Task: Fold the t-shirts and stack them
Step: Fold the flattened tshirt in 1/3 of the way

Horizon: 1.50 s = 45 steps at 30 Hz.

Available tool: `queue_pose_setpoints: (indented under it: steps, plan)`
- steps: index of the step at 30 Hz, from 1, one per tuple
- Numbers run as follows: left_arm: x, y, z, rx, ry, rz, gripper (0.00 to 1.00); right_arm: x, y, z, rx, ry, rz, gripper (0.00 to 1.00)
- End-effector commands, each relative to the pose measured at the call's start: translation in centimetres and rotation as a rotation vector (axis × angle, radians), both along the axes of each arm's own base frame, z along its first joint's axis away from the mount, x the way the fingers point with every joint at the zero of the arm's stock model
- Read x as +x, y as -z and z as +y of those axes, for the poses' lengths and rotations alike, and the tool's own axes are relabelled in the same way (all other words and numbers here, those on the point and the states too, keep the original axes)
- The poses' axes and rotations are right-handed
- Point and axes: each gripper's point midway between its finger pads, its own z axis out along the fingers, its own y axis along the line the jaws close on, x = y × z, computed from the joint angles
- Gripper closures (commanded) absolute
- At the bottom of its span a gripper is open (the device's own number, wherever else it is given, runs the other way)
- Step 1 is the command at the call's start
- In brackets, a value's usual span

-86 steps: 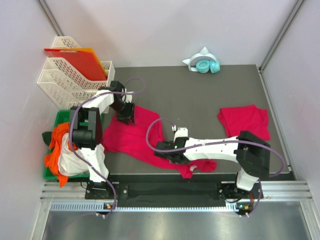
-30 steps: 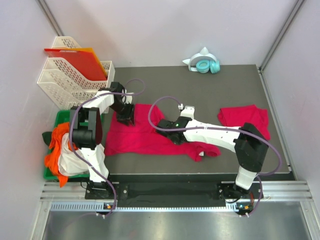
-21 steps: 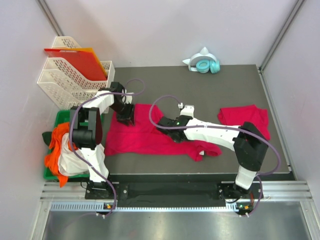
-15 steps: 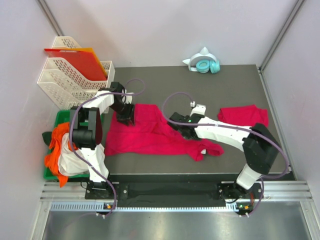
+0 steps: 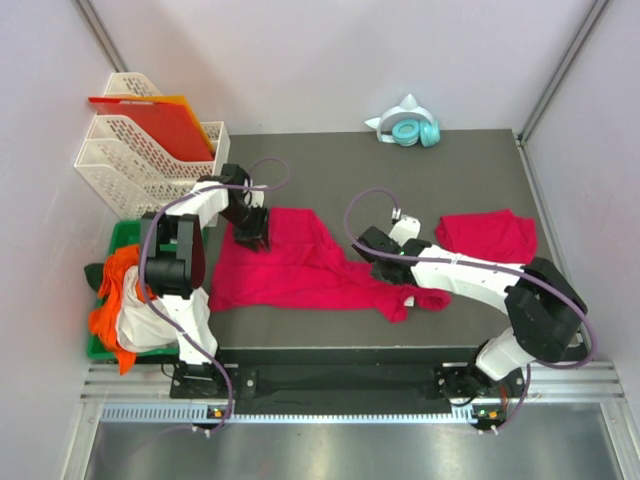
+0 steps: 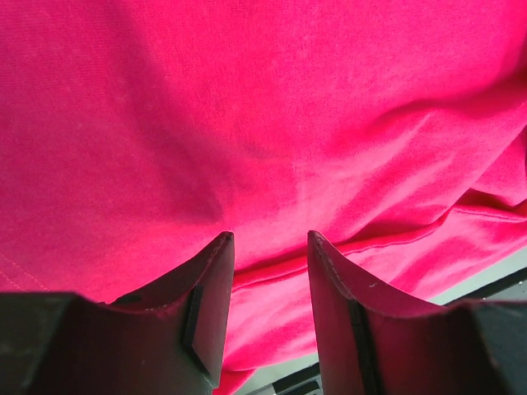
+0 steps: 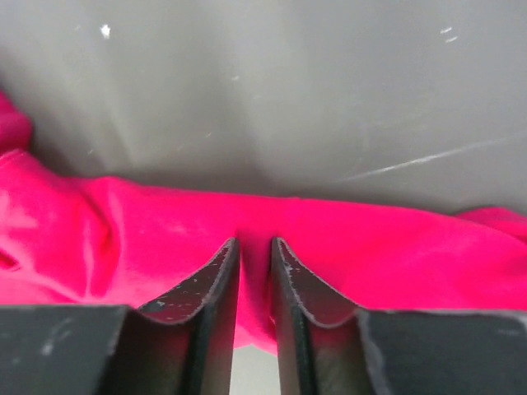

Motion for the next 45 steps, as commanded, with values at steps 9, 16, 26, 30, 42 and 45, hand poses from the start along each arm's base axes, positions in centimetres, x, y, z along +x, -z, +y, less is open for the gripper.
queue_pose_setpoints:
  steps: [9, 16, 26, 30, 42, 45]
  plan:
    - [1.2, -0.2, -1.1, -0.035, 0.0, -0.028, 0.54, -1.0, -1.8, 3.7, 0.207, -0.097, -0.113, 1.0]
    - [1.2, -0.3, -1.1, -0.031, 0.002, -0.032, 0.54, -2.5, -1.9, 5.0, 0.181, -0.159, -0.119, 1.0]
    - [1.0, 0.0, -1.3, -0.033, 0.006, -0.022, 0.55, -5.5, -0.8, 6.3, 0.091, -0.284, -0.061, 1.0]
    - [1.0, 0.0, -1.3, -0.03, 0.007, -0.022, 0.55, -4.8, -2.1, 5.7, 0.088, -0.239, -0.1, 0.8]
    - [1.0, -0.4, -1.4, -0.025, 0.015, -0.034, 0.54, 0.6, -6.0, 3.1, 0.123, -0.095, -0.191, 0.57]
    - [1.0, -0.5, -1.4, -0.024, 0.015, -0.038, 0.54, 0.0, -4.3, 2.2, 0.128, -0.067, -0.143, 0.59]
